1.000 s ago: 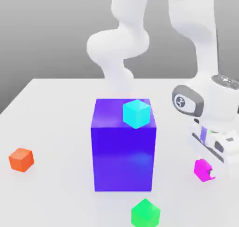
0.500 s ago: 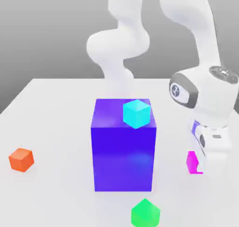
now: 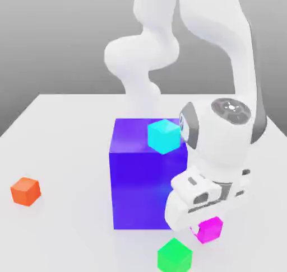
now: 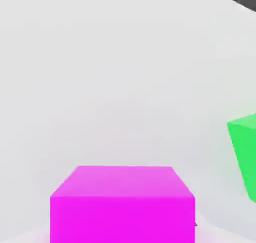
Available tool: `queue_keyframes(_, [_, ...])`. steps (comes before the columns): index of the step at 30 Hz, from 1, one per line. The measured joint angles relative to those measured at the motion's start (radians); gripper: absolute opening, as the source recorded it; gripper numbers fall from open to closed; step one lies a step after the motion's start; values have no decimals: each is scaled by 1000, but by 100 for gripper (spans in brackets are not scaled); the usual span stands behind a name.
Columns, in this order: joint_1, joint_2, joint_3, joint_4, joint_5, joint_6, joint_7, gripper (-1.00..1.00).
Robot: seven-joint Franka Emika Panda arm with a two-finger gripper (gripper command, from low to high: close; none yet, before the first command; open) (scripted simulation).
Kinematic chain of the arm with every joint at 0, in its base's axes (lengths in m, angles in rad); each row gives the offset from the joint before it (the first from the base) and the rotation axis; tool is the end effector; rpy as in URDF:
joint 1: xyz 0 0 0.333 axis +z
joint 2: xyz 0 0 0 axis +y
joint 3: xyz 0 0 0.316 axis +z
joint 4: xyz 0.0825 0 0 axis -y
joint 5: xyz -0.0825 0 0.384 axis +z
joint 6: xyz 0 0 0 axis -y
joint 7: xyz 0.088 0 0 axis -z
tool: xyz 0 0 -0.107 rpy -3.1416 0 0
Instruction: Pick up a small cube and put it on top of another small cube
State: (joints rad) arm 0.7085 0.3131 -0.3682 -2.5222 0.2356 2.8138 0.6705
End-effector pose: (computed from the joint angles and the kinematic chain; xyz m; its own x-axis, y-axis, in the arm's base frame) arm 0.4396 0.1321 0.1690 0.8591 -0.5107 0.0321 -0.5114 -0.8592 0.0173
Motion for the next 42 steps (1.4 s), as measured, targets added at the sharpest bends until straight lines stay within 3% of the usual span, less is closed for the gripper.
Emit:
queue_keyframes(14, [119, -49, -157, 92, 150, 46, 647, -100])
queue_keyframes(26, [248, -148, -192, 191, 254, 127, 1117, -100])
queue_keyframes(42, [326, -49, -413, 140, 194, -136, 1822, -100])
